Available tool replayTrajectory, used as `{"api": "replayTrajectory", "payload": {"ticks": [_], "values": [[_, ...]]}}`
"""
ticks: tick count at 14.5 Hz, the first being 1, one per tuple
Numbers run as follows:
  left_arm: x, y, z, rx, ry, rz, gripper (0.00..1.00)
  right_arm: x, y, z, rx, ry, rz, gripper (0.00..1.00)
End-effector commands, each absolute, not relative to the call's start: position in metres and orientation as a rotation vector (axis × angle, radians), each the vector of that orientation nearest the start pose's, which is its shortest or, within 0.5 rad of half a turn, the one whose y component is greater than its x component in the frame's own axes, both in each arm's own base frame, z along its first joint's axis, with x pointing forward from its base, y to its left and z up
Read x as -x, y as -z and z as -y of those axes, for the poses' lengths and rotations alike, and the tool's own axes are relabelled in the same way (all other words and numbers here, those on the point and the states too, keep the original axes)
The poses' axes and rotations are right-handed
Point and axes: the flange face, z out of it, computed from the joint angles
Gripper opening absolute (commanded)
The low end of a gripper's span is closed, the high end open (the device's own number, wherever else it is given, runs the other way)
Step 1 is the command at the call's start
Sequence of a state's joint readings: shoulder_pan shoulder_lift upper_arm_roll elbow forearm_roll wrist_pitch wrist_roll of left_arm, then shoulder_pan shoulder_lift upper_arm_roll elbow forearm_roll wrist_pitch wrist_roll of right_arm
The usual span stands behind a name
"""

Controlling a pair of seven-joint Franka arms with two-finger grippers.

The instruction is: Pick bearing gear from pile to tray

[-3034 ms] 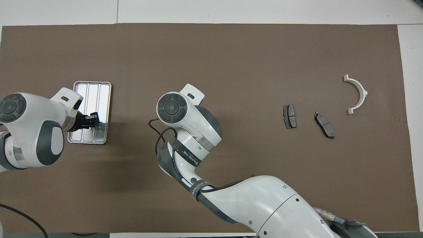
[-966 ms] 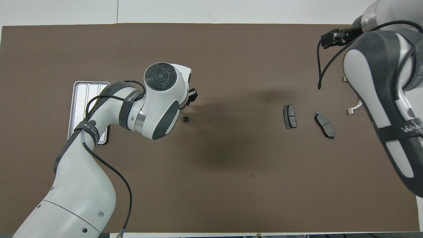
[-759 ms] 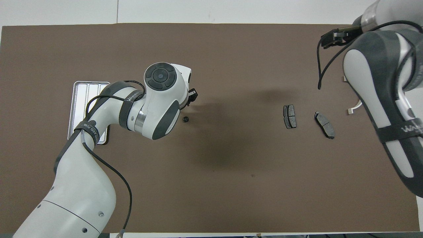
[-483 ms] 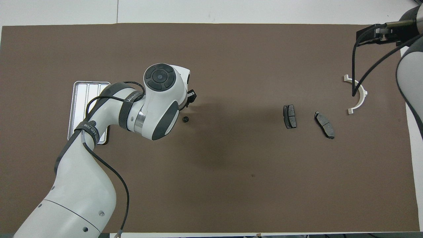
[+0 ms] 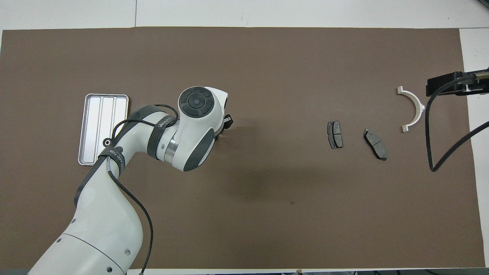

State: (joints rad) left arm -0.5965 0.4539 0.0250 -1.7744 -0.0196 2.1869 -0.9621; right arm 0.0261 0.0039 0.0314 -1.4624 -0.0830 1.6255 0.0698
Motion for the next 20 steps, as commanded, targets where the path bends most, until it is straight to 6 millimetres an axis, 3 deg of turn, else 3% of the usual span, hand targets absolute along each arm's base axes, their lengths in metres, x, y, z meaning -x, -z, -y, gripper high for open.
{"api": "replayTrajectory", "payload": {"ticks": [1,7,10,13,16,18,20], "values": [[-0.536,-0.305,0.352,3.052,-0.011,0.633,0.55,-0.561,-0.672,0.0,3.184,0.28,-0.016,1.0],[-0.529,-0.301,0.353,3.055,0.001,0.656,0.52,-0.545,-0.665,0.011,3.149,0.121,-0.059,1.0],[-0.529,-0.301,0.353,3.052,-0.004,0.656,0.37,-0.543,-0.667,0.012,3.15,0.109,-0.054,1.0],[-0.526,-0.299,0.355,3.05,-0.009,0.646,0.34,-0.539,-0.665,0.011,3.15,0.07,-0.052,1.0],[-0.523,-0.299,0.354,3.044,-0.016,0.654,0.02,-0.532,-0.66,0.011,3.151,0.036,-0.054,1.0],[-0.525,-0.301,0.352,3.028,-0.034,0.66,0.0,-0.53,-0.659,0.008,3.153,0.012,-0.047,1.0],[-0.537,-0.321,0.345,2.997,-0.072,0.68,0.0,-0.53,-0.659,0.008,3.153,0.01,-0.05,1.0]]}}
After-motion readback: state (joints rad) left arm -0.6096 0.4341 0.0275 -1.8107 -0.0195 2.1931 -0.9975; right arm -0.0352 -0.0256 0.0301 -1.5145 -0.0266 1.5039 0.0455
